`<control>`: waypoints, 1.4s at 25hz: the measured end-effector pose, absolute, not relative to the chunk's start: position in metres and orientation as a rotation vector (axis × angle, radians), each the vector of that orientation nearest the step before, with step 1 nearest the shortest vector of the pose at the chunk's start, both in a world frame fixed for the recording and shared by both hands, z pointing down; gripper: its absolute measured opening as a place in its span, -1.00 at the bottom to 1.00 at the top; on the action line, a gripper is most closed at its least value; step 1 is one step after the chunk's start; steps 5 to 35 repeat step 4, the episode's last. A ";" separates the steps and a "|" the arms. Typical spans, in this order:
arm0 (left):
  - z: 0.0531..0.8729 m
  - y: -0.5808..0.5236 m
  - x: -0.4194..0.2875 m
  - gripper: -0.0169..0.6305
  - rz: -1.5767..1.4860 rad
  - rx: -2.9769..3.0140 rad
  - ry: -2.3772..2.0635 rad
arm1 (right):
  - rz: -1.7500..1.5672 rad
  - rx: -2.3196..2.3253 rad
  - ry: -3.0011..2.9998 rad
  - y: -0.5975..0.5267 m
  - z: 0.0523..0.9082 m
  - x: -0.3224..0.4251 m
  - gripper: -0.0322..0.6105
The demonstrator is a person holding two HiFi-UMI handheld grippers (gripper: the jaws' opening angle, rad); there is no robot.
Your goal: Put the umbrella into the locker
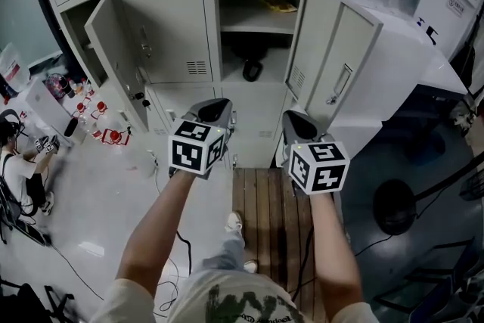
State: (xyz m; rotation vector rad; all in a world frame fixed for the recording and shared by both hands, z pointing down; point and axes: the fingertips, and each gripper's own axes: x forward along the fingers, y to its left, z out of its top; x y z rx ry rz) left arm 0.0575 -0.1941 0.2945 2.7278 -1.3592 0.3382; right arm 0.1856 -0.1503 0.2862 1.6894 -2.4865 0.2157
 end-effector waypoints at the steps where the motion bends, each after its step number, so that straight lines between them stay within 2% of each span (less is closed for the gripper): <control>1: 0.295 -0.195 0.058 -0.93 0.341 2.729 -1.358 | 0.216 1.689 -2.486 -0.151 0.286 0.186 -0.91; 35: 0.295 -0.197 0.061 -0.93 0.344 2.734 -1.352 | 0.214 1.689 -2.487 -0.154 0.285 0.186 -0.91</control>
